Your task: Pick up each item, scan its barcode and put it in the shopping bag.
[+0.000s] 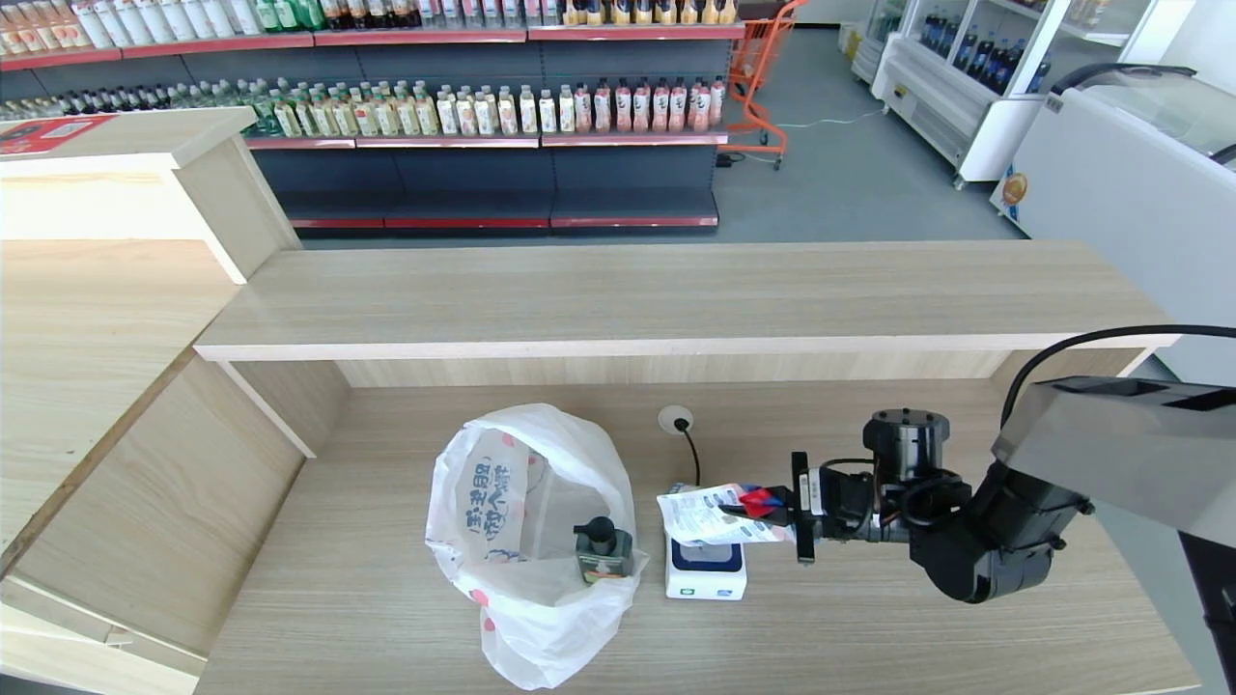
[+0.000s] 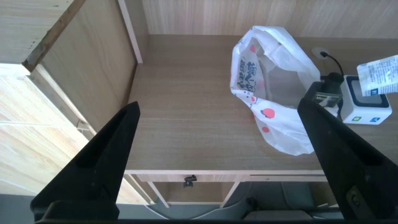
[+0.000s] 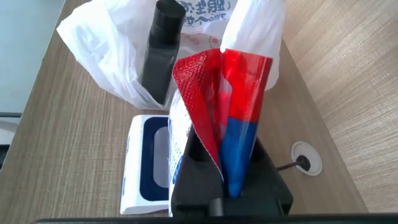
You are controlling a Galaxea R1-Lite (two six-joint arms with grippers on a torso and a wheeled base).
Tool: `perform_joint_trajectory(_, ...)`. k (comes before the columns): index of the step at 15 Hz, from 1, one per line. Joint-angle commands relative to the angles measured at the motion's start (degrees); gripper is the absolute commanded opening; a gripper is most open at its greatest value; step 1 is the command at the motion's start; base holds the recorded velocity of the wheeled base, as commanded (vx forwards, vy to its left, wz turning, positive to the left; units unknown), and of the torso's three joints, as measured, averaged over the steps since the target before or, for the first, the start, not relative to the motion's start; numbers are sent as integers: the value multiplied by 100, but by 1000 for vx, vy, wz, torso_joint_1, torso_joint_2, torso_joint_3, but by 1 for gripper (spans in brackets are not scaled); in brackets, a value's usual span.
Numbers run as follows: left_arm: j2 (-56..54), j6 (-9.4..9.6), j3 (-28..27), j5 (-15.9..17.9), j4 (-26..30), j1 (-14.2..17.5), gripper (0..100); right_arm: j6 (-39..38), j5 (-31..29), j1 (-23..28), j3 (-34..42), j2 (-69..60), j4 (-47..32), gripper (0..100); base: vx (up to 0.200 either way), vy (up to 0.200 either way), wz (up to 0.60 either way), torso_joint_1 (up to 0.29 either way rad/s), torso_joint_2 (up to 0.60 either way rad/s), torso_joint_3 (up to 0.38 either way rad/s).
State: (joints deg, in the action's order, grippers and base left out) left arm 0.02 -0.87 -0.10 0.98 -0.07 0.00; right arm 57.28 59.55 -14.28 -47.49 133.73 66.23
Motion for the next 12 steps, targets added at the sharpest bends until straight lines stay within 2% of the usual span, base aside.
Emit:
perform_joint_trajectory(1, -2, -1, 1, -1, -1, 0, 100, -218, 13, -23, 30, -269, 30, 0, 0, 0, 0, 0, 0, 0)
perform_joint_trajectory(2, -2, -1, 1, -1, -1, 0, 100, -420, 21, -14, 39, -444, 21, 0, 0, 0, 0, 0, 0, 0)
perform_joint_trajectory(5, -2, -1, 1, -1, -1, 0, 100, -2230, -251, 65, 311, -1622, -14, 0, 0, 0, 0, 0, 0, 0)
perform_joint_trajectory(6, -2, -1, 1, -1, -1, 0, 100, -2837, -611, 74, 434, -1930, -14, 0, 0, 0, 0, 0, 0, 0)
perform_joint_trajectory(7, -2, -1, 1, -1, -1, 0, 100, -3637, -1262, 92, 671, -2211, -23, 0, 0, 0, 0, 0, 0, 0)
perform_joint_trajectory(8, -2, -1, 1, -1, -1, 0, 100, -4085, -1719, 127, 724, -2246, -31, 0, 0, 0, 0, 0, 0, 0)
perform_joint_trajectory(10, -2, -1, 1, -1, -1, 0, 100, -4542, -2290, 118, 750, -2132, -75, 0, 0, 0, 0, 0, 0, 0)
perform_joint_trajectory(12, -2, -1, 1, -1, -1, 0, 100, -4542, -2360, 4, 750, -2079, -400, 0, 0, 0, 0, 0, 0, 0)
